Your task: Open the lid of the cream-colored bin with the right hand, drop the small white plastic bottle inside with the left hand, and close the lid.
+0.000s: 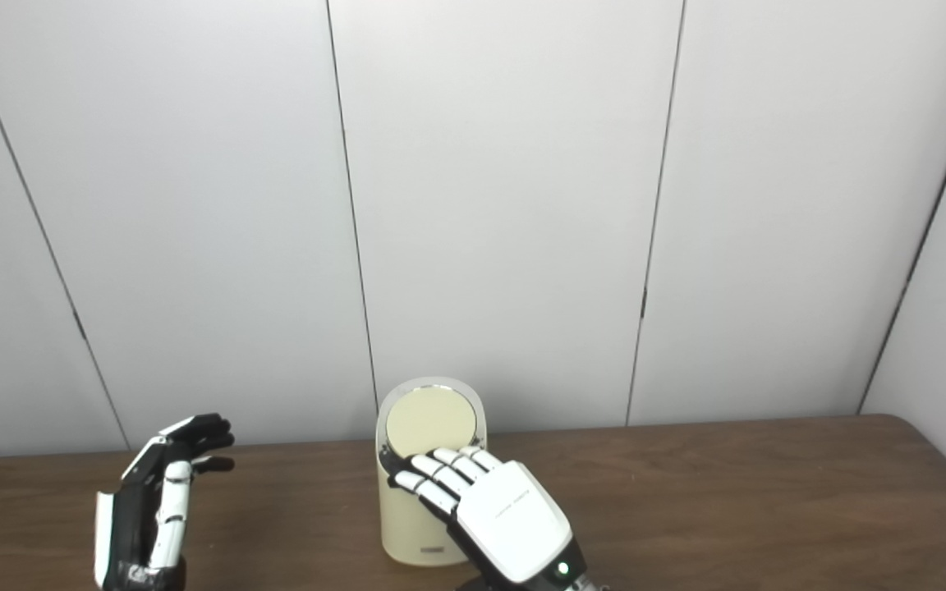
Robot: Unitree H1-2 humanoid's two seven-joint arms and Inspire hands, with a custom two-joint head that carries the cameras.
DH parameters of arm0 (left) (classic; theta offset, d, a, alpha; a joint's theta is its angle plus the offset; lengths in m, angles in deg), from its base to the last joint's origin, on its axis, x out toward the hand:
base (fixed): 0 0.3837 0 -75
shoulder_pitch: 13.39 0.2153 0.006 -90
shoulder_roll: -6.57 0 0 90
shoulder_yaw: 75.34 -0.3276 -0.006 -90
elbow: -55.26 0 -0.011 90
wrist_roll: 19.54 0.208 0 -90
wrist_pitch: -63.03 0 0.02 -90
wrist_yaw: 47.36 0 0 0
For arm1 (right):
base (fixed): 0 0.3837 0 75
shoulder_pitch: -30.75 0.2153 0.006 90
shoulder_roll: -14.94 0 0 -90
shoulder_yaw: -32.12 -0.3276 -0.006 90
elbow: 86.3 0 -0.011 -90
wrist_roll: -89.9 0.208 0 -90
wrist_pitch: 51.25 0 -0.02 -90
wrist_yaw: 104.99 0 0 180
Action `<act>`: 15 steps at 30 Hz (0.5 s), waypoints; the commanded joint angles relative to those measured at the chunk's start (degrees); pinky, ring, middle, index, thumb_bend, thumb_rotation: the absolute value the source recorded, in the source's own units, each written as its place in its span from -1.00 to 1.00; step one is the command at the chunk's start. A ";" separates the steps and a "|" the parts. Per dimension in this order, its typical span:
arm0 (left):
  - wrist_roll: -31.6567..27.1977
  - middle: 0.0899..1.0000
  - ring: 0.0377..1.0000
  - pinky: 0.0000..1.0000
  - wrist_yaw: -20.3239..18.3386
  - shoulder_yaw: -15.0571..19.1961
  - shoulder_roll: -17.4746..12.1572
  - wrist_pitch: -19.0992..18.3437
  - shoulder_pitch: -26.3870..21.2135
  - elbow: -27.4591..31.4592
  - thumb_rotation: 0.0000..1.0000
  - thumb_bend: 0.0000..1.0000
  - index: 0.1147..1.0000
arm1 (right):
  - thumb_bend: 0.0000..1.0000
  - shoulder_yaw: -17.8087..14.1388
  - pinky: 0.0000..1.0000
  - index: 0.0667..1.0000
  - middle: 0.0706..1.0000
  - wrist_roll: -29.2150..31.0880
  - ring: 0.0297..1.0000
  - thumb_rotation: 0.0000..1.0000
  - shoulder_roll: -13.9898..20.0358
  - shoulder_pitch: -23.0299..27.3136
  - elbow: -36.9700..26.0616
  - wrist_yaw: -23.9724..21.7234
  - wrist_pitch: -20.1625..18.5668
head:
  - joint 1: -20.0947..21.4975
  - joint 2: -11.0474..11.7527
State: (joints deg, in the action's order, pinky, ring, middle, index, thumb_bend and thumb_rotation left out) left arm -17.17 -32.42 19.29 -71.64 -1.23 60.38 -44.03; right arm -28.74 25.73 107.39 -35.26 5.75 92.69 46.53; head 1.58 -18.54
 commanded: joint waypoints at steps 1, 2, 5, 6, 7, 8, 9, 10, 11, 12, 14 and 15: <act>0.11 0.31 0.32 0.13 -0.25 -0.04 -0.37 1.17 -2.18 1.00 0.45 -0.52 0.26 | 0.63 -0.51 0.44 0.59 0.65 1.01 0.63 0.47 -0.15 0.36 -0.46 -1.89 0.72 | 0.08 0.01; 0.18 0.31 0.32 0.13 -0.21 -0.06 -0.39 1.17 -2.18 0.96 0.45 -0.52 0.26 | 0.63 -0.58 0.44 0.59 0.65 1.06 0.63 0.47 -0.19 0.32 -0.49 -2.01 0.74 | 0.09 0.03; 0.65 0.31 0.32 0.14 0.02 -0.21 -0.58 1.17 -2.20 0.88 0.46 -0.52 0.27 | 0.63 -0.79 0.43 0.58 0.64 0.93 0.62 0.47 -0.33 0.18 -0.51 -2.01 0.98 | 0.09 0.10; 0.53 0.31 0.32 0.14 -0.07 -0.20 -0.56 1.17 -2.19 0.89 0.46 -0.52 0.27 | 0.63 -0.88 0.43 0.58 0.64 0.88 0.62 0.47 -0.38 0.13 -0.49 -1.94 1.05 | 0.09 0.10; 0.39 0.31 0.32 0.14 -0.17 -0.18 -0.52 1.16 -2.15 0.92 0.47 -0.51 0.27 | 0.63 -0.99 0.42 0.58 0.64 0.86 0.62 0.47 -0.46 0.07 -0.42 -1.68 1.17 | 0.09 0.10; 0.28 0.31 0.32 0.14 -0.25 -0.17 -0.50 1.16 -2.15 0.94 0.46 -0.51 0.27 | 0.64 -1.09 0.41 0.58 0.65 0.82 0.62 0.45 -0.54 0.04 -0.27 -1.29 1.33 | 0.09 0.16; 0.26 0.31 0.32 0.14 -0.28 -0.18 -0.50 1.16 -2.14 0.94 0.46 -0.51 0.27 | 0.65 -1.19 0.41 0.59 0.65 0.80 0.63 0.44 -0.60 0.02 -0.17 -1.09 1.44 | 0.12 0.16; 0.37 0.31 0.32 0.14 -0.21 -0.22 -0.52 1.17 -2.15 0.93 0.46 -0.51 0.27 | 0.65 -1.30 0.44 0.63 0.69 0.65 0.66 0.45 -0.65 -0.06 -0.26 -1.41 1.20 | 0.14 0.20; 0.48 0.31 0.32 0.14 -0.18 -0.28 -0.59 1.17 -2.16 0.91 0.46 -0.51 0.26 | 0.64 -1.42 0.52 0.72 0.77 0.45 0.74 0.47 -0.70 -0.18 -0.58 -2.13 0.72 | 0.14 0.20; 0.50 0.31 0.33 0.14 -0.21 -0.36 -0.67 1.17 -2.17 0.89 0.46 -0.52 0.27 | 0.64 -1.54 0.59 0.80 0.84 0.29 0.81 0.49 -0.74 -0.31 -0.94 -2.88 0.28 | 0.13 0.24; 0.58 0.32 0.33 0.15 -0.17 -0.45 -0.74 1.17 -2.18 0.84 0.46 -0.52 0.27 | 0.64 -1.82 0.70 0.91 0.94 0.18 0.91 0.49 -0.85 -0.48 -1.18 -3.34 0.07 | 0.13 0.24; 0.49 0.32 0.33 0.15 -0.17 -0.44 -0.71 1.17 -2.19 0.81 0.46 -0.52 0.27 | 0.66 -1.95 0.72 0.92 0.96 0.19 0.92 0.48 -0.91 -0.50 -0.98 -3.12 0.25 | 0.12 0.29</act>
State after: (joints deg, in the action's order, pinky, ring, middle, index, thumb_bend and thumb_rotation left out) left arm -17.16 -32.38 19.06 -71.80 -1.23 60.38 -44.09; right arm -30.03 25.67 106.78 -36.81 5.48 90.19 47.11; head 1.67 -18.28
